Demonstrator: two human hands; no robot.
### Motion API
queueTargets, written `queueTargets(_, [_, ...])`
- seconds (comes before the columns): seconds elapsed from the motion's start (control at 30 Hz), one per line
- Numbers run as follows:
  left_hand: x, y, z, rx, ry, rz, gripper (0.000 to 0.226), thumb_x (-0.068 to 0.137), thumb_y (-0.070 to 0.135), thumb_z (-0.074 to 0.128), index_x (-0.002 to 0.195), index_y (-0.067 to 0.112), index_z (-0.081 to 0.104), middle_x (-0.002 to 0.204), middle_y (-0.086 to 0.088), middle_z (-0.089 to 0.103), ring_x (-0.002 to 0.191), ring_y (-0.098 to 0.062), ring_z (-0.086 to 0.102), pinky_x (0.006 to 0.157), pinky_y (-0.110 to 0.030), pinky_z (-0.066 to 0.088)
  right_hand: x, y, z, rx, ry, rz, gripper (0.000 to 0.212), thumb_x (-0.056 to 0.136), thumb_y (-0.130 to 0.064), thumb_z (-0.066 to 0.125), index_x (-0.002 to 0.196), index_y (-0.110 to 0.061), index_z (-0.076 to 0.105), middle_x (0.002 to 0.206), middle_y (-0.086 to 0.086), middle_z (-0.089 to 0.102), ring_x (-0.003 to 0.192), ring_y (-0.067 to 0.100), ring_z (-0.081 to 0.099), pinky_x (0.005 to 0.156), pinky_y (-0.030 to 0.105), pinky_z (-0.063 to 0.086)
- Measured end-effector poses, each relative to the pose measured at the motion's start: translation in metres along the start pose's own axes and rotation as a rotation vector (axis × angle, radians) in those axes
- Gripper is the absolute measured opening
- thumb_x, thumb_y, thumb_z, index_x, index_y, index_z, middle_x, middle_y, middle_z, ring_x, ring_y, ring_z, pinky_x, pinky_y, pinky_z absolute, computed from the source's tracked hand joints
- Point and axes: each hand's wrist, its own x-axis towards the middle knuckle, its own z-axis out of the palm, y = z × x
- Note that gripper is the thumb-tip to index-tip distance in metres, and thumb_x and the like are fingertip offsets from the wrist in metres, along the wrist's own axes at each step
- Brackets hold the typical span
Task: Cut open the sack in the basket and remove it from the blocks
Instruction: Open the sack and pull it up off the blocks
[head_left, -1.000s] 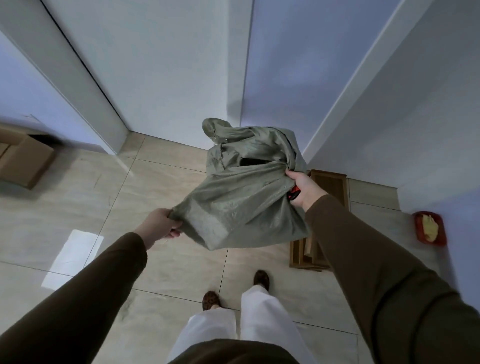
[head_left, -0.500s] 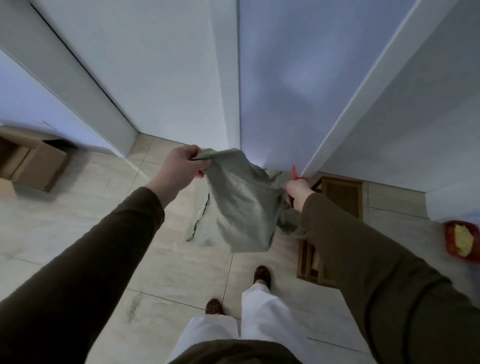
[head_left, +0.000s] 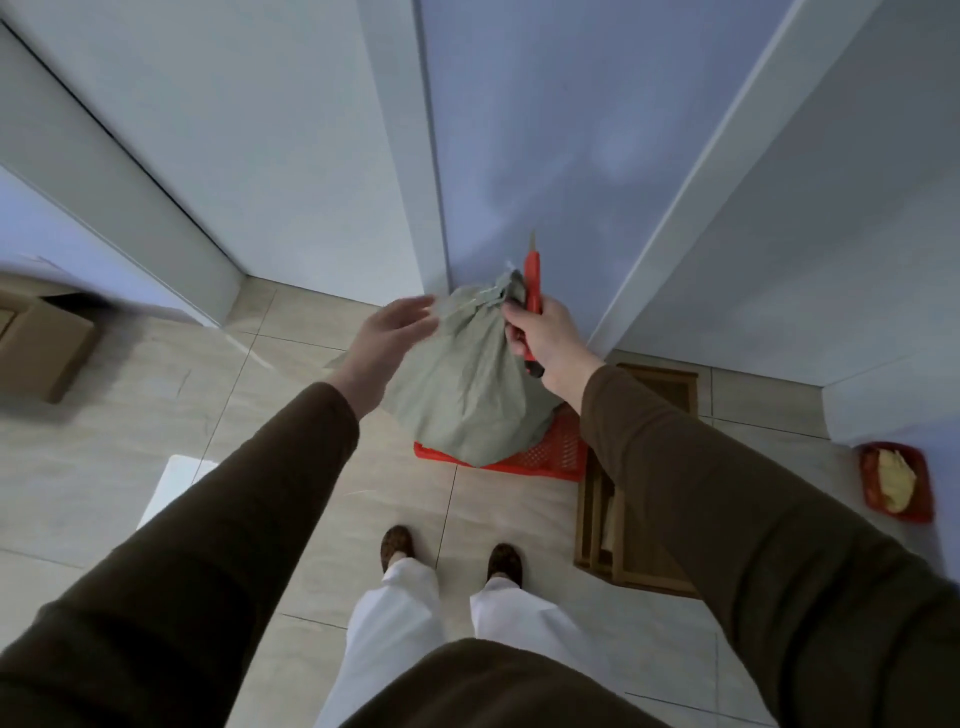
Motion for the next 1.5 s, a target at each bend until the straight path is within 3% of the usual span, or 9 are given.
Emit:
queueTargets(0.23, [-0.008,-0.135,-0.049,-0.158,0.207,-0.604,0.05,0.108,0.018,0.058,0.154,0.005,0.045,0.15,-0.017,0.053,0.142,-0.033,0.049,0.115,-0.045,0.044,-0.001,-0.025,-0.001,0.398,-0.014,0.171,0.011,0.104,-0.009,0.059,0.094,-0.013,0.062,0.065,0.003,0.066,0.052,0.013,0.066,0.054,0.027,0.059])
queueTargets(0.43, [0.017,-0.153,-0.042,-0.33,0.263,-0.601,0.053,0.108,0.024,0.057,0.155,0.005,0.043,0.159,-0.018,0.045,0.147,-0.033,0.045,0.119,-0.047,0.042,-0.018,-0.048,-0.009,0.483,-0.113,0.199,0.017,0.106,-0.013,0.052,0.097,-0.012,0.067,0.074,0.004,0.066,0.051,0.01,0.062,0.07,0.034,0.062])
queueTargets(0.63, [0.054,-0.146,-0.056,-0.579,0.422,-0.499,0.101,0.089,0.057,0.075,0.162,0.008,0.026,0.162,-0.015,0.042,0.148,-0.036,0.044,0.124,-0.051,0.035,-0.032,-0.068,-0.046,0.516,-0.226,0.082,0.013,0.098,-0.022,0.054,0.1,-0.016,0.065,0.076,-0.002,0.063,0.053,0.006,0.049,0.081,0.029,0.053])
queueTargets(0.8, [0.09,-0.132,-0.08,-0.458,0.566,-0.432,0.048,0.101,0.035,0.069,0.136,0.003,0.062,0.136,-0.018,0.067,0.12,-0.033,0.066,0.107,-0.041,0.053,-0.016,-0.065,-0.078,0.534,0.187,0.013,0.011,0.108,-0.018,0.053,0.108,-0.014,0.062,0.086,0.003,0.067,0.06,0.011,0.058,0.085,0.032,0.059])
queueTargets(0.87, [0.097,-0.11,-0.076,-0.246,0.515,-0.365,0.044,0.105,0.035,0.062,0.135,0.002,0.065,0.133,-0.02,0.066,0.116,-0.033,0.065,0.099,-0.037,0.053,-0.005,-0.059,-0.09,0.534,0.364,0.047,0.01,0.106,-0.016,0.058,0.114,-0.012,0.062,0.099,0.009,0.069,0.074,0.017,0.067,0.091,0.037,0.062])
queueTargets(1.03, [0.087,-0.043,-0.043,-0.054,0.418,-0.123,0.021,0.098,0.022,0.069,0.112,0.007,0.073,0.103,-0.01,0.072,0.11,-0.035,0.071,0.092,-0.041,0.059,-0.002,-0.024,-0.108,0.191,0.672,0.126,0.018,0.109,-0.015,0.052,0.126,-0.015,0.06,0.108,0.01,0.067,0.066,0.015,0.063,0.06,0.028,0.053])
queueTargets(1.2, [0.062,0.02,0.034,-0.044,-0.015,0.002,0.023,0.098,0.006,0.069,0.12,0.0,0.071,0.107,-0.013,0.075,0.093,-0.024,0.072,0.087,-0.034,0.063,-0.012,-0.005,-0.067,0.059,0.379,0.026,0.009,0.107,-0.011,0.056,0.111,-0.018,0.06,0.091,0.002,0.067,0.069,0.012,0.067,0.062,0.024,0.057])
queueTargets(1.37, [0.043,0.048,0.093,0.084,-0.292,-0.029,0.034,0.103,-0.004,0.055,0.136,-0.006,0.064,0.126,-0.023,0.07,0.11,-0.025,0.064,0.109,-0.041,0.05,-0.005,0.004,-0.031,-0.114,0.061,-0.082,0.074,0.095,-0.001,0.072,0.155,-0.031,0.042,0.141,0.002,0.063,0.13,0.017,0.061,0.111,0.036,0.048])
queueTargets(1.5, [0.042,0.03,0.079,0.16,-0.385,-0.048,0.039,0.1,-0.005,0.055,0.135,0.006,0.068,0.134,-0.01,0.069,0.123,-0.021,0.064,0.112,-0.034,0.05,0.001,0.023,-0.044,-0.129,0.204,0.057,0.042,0.096,-0.005,0.073,0.136,-0.015,0.064,0.103,-0.001,0.073,0.097,0.019,0.069,0.083,0.029,0.056])
